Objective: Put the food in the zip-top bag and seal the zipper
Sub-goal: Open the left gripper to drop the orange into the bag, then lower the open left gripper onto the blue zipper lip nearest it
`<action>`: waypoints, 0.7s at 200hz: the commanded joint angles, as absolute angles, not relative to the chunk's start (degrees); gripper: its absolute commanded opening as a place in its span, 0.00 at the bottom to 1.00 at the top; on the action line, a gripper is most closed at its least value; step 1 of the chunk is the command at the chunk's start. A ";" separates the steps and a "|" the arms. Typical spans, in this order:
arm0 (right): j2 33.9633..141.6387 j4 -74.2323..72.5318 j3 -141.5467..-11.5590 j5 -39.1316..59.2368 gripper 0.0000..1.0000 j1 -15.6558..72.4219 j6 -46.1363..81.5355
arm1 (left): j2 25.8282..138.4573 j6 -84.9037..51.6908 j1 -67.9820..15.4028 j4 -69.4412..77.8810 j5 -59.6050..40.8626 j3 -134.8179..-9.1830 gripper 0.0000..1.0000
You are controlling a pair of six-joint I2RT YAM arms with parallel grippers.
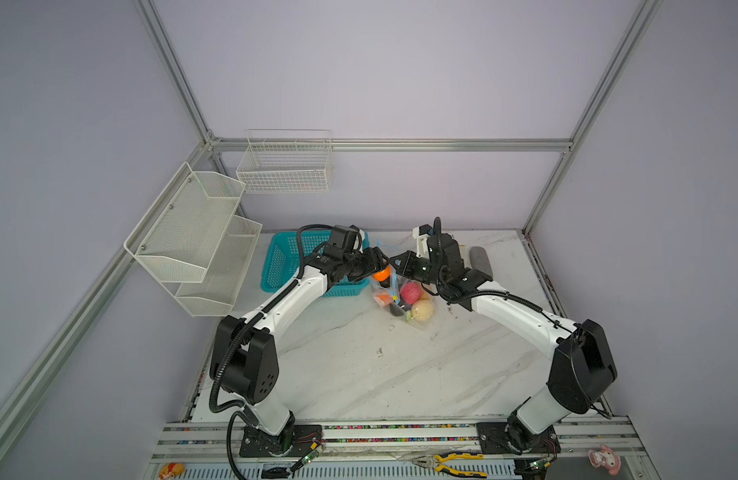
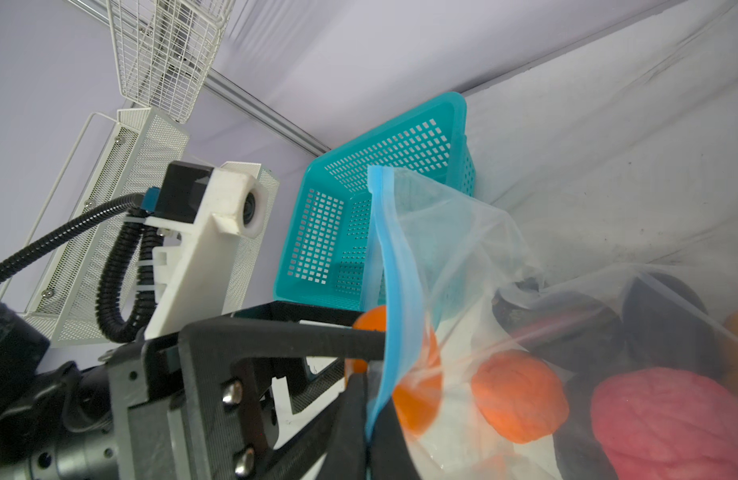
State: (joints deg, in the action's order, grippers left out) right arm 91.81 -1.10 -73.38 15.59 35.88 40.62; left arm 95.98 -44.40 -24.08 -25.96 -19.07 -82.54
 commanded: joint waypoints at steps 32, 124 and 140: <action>89.54 -3.77 -72.19 15.73 0.00 35.61 41.04 | 95.58 -43.06 -24.69 -27.14 -17.52 -82.62 0.76; 89.99 -4.39 -71.92 16.43 0.00 35.65 41.12 | 87.28 -32.21 -24.61 -29.83 -10.43 -79.60 0.67; 90.44 -4.39 -71.95 16.08 0.00 35.60 41.13 | 86.75 -31.27 -24.61 -29.09 -10.13 -79.35 0.66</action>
State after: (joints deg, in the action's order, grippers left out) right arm 91.50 -1.89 -72.58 15.90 35.88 40.64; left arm 89.78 -35.29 -24.51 -30.94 -11.92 -81.60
